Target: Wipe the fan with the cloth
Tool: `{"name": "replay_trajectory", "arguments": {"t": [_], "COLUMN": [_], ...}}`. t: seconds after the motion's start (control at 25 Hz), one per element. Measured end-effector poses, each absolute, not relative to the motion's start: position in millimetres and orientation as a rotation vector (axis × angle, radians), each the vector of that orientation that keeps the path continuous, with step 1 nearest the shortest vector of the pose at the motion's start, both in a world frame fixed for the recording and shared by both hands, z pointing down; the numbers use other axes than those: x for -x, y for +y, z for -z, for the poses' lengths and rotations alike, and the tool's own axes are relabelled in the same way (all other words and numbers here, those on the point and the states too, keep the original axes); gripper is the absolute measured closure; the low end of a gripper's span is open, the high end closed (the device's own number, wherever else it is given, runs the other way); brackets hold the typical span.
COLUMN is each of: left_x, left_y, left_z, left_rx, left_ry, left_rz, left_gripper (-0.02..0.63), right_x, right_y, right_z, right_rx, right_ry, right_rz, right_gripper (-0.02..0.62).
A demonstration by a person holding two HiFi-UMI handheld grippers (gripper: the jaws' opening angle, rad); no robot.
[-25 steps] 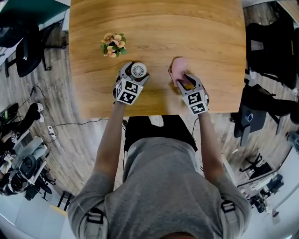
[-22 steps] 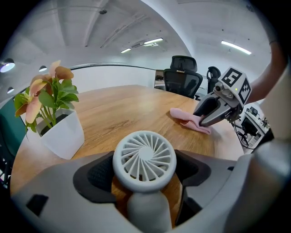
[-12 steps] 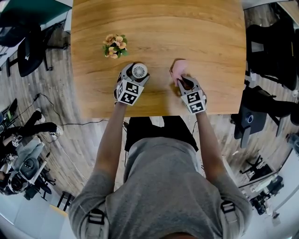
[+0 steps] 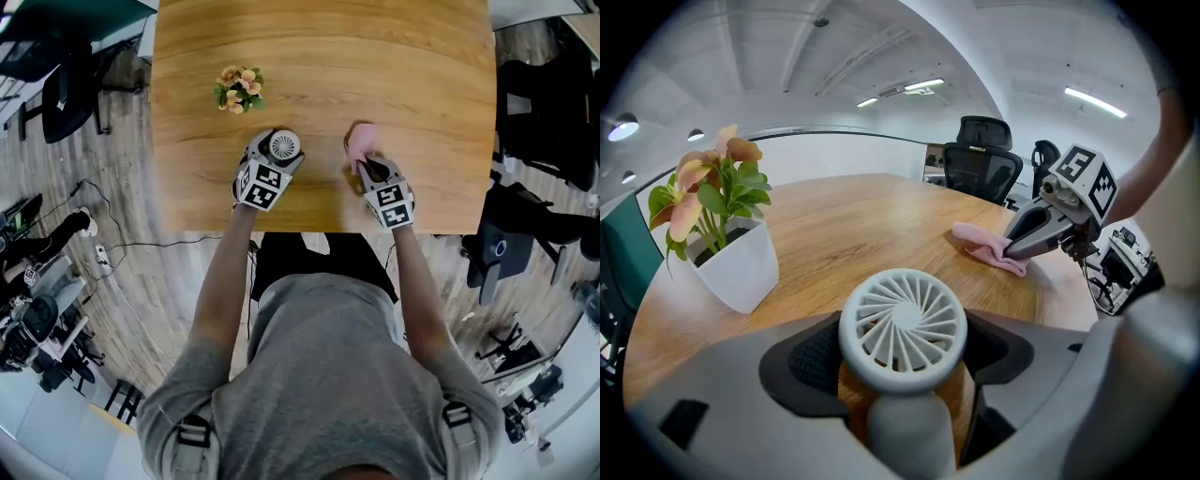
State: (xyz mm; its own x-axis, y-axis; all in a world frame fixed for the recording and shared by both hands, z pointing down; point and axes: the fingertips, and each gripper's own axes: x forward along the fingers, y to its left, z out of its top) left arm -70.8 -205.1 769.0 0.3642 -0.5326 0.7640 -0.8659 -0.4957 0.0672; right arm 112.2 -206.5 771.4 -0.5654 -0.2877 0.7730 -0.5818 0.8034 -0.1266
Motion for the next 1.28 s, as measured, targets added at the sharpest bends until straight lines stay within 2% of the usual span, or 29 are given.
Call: {"name": "replay_trajectory", "arguments": {"t": [0.4,0.84,1.28], "left_x": [65.3,41.4,45.5], "left_y": [-182.3,-167.4,-151.4], "left_z": [-734.9,-662.9,-617.0], "left_rx": [-2.16,-2.214,-2.326], "left_ry": [-1.273,-1.385,-1.373], "left_rz": [-0.935,-0.907,-0.908], "left_gripper": [0.216,0.216,0.216], "right_x": [-106.6,-102.2,-32.1], "right_y": [-203.3,-193.2,-179.3], "right_z": [-745.6,-679.6,-599.6], "right_rx": [-0.603,-0.535,-0.456], "right_ry": [-2.281,-2.421,-2.575], "right_rz": [-0.419,-0.347,-0.221], "right_gripper": [0.558,0.558,0.558]}}
